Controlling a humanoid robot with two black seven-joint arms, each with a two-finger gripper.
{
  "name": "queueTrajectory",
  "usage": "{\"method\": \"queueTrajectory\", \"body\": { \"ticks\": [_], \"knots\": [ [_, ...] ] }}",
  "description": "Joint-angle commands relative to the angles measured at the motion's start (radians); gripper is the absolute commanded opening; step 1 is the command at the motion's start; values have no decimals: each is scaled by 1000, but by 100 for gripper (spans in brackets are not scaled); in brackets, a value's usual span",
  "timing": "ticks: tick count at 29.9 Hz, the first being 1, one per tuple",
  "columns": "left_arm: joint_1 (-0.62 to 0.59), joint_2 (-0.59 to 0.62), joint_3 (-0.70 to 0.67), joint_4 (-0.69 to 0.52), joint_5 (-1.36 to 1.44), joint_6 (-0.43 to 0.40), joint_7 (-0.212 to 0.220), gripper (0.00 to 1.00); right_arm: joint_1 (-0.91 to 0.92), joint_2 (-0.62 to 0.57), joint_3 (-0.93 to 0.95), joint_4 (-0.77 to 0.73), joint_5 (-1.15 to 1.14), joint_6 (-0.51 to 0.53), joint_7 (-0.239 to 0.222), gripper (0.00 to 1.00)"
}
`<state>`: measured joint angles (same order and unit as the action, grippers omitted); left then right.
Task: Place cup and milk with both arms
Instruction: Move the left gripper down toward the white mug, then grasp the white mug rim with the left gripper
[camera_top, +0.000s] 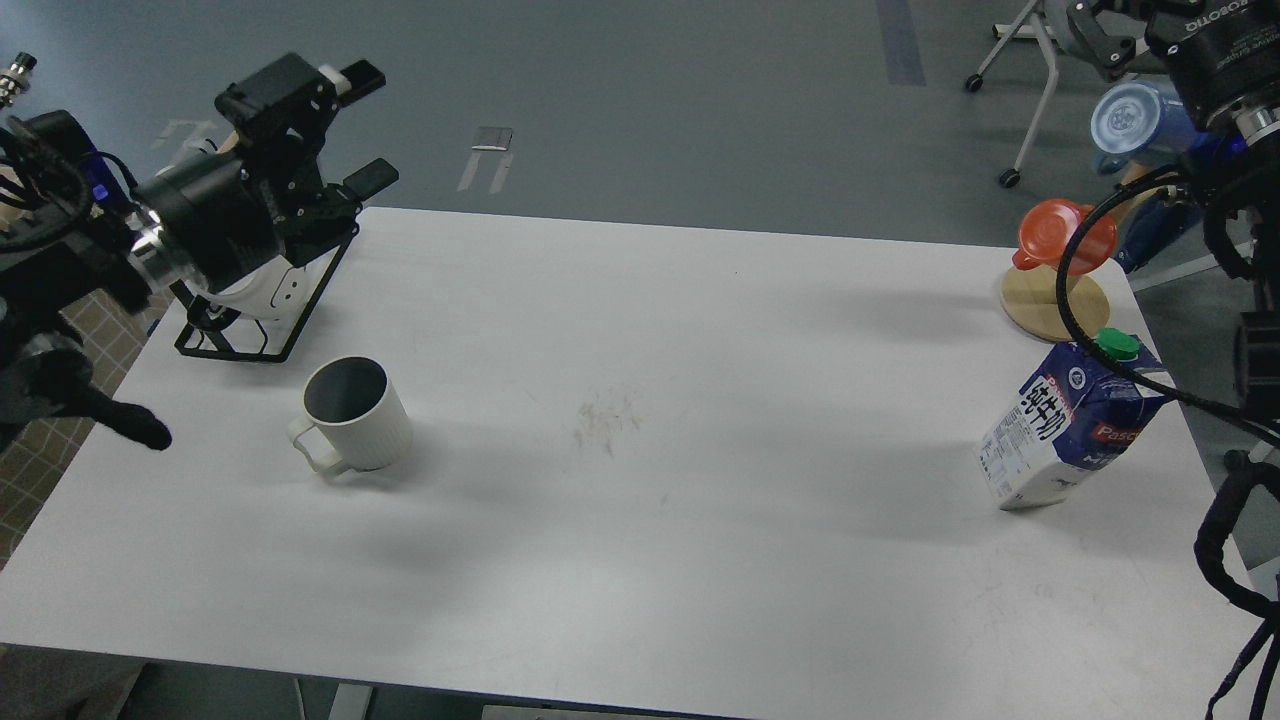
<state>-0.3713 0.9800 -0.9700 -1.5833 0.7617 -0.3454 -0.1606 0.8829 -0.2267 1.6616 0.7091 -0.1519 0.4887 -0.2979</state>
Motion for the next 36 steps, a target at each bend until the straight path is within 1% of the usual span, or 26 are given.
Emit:
{"method": "queueTrajectory", "body": {
  "ticks": [1, 3, 6, 10, 16, 18, 22, 23, 25, 27, 29, 31, 32, 36],
  "knots": [
    [81, 71, 13, -17, 238, -53, -33, 91, -13, 0, 1, 15, 0, 0, 2, 100],
    [113, 95, 26, -17, 386, -70, -34, 90, -24, 0, 6, 29, 0, 0, 2, 100],
    [146, 109, 53, -14, 601, -72, -34, 89, -47, 0, 26, 50, 0, 0, 2, 100],
    [144, 114, 65, 26, 757, -73, -34, 89, -64, 0, 30, 69, 0, 0, 2, 100],
    [132, 102, 65, 111, 847, -73, -34, 89, -73, -2, 43, 81, 0, 0, 2, 100],
    [124, 89, 63, 135, 916, -73, -34, 86, -73, -2, 44, 81, 0, 0, 2, 100],
    [121, 65, 63, 138, 990, -67, -34, 84, -76, 0, 46, 81, 0, 0, 2, 100],
    [118, 56, 63, 147, 1013, -67, -34, 81, -78, 0, 44, 81, 0, 0, 2, 100],
    [100, 20, 65, 183, 1038, -67, -34, 81, -79, 4, 44, 81, 0, 0, 2, 100],
    [75, -15, 69, 227, 1050, -69, -34, 77, -79, 6, 44, 81, 0, 0, 2, 100],
    [46, -32, 97, 276, 1055, -69, -36, 69, -81, 6, 44, 79, 0, 0, 2, 100],
    [14, -38, 138, 289, 1053, -67, -43, 63, -79, 6, 44, 78, 0, 0, 2, 100],
    [0, -38, 163, 290, 1053, -66, -54, 60, -79, 4, 44, 78, 0, 0, 2, 100],
    [-15, -41, 192, 292, 1053, -64, -62, 55, -79, 1, 44, 76, 0, 0, 2, 100]
  ]
}}
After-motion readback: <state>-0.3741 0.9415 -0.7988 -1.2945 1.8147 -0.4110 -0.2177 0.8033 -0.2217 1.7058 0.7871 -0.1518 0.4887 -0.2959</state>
